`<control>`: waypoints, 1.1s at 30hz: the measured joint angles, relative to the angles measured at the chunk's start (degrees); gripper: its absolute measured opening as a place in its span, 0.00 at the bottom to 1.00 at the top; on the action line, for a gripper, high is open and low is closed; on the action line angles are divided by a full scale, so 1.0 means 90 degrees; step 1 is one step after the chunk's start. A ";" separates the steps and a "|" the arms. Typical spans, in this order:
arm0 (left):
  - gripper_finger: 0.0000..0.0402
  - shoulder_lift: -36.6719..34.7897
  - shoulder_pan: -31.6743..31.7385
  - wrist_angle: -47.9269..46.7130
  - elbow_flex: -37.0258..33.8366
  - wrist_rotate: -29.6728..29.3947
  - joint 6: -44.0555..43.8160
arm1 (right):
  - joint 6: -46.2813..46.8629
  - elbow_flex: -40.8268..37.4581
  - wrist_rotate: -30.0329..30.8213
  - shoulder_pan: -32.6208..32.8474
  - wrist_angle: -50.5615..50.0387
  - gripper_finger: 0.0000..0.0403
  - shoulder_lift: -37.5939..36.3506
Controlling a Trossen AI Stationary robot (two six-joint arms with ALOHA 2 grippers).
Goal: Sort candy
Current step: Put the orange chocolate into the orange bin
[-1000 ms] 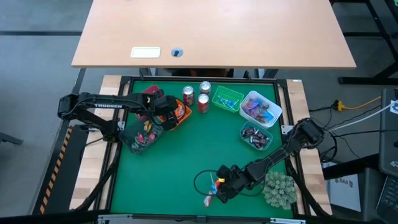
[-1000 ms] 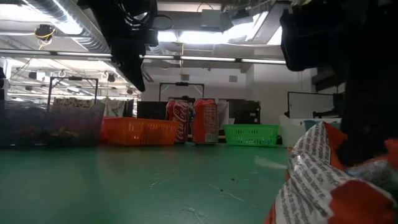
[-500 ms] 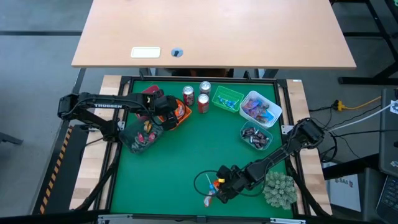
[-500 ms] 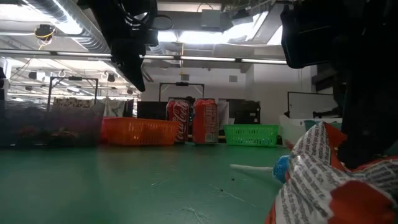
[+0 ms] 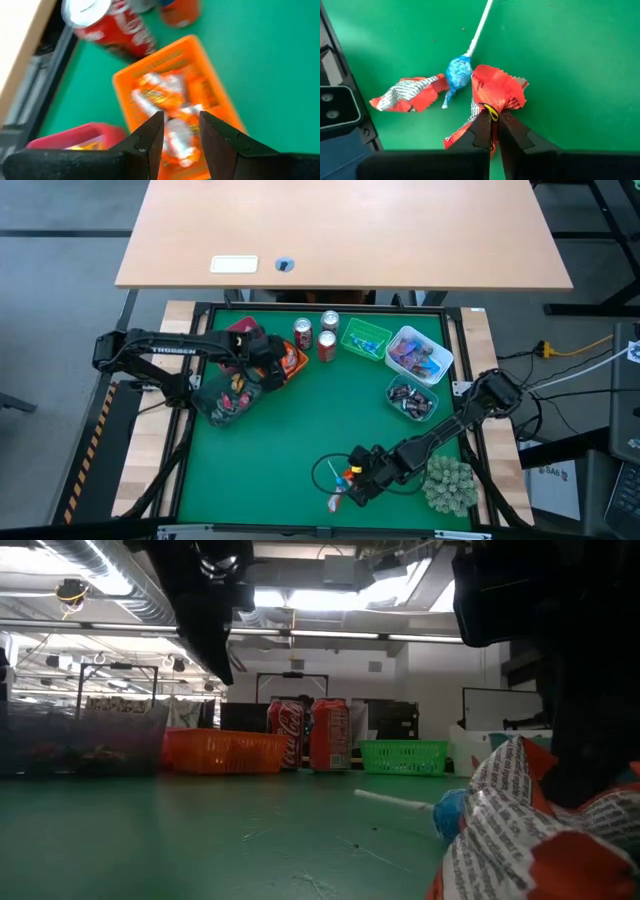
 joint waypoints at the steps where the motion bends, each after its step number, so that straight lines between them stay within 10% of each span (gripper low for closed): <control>1: 0.28 0.0000 -0.0056 0.0006 0.0050 0.0125 -0.0038 | -0.0061 0.0000 -0.0018 -0.0033 -0.0003 0.04 -0.0029; 16: 0.28 -0.0040 -0.1652 0.0093 0.0279 0.1828 -0.1576 | -0.3368 0.0985 0.0628 -0.1085 -0.0543 0.04 -0.0551; 33: 0.28 -0.0114 -0.4110 0.0289 0.0281 0.0400 -0.3378 | -0.6352 0.1199 0.0630 -0.3184 0.0840 0.05 -0.0551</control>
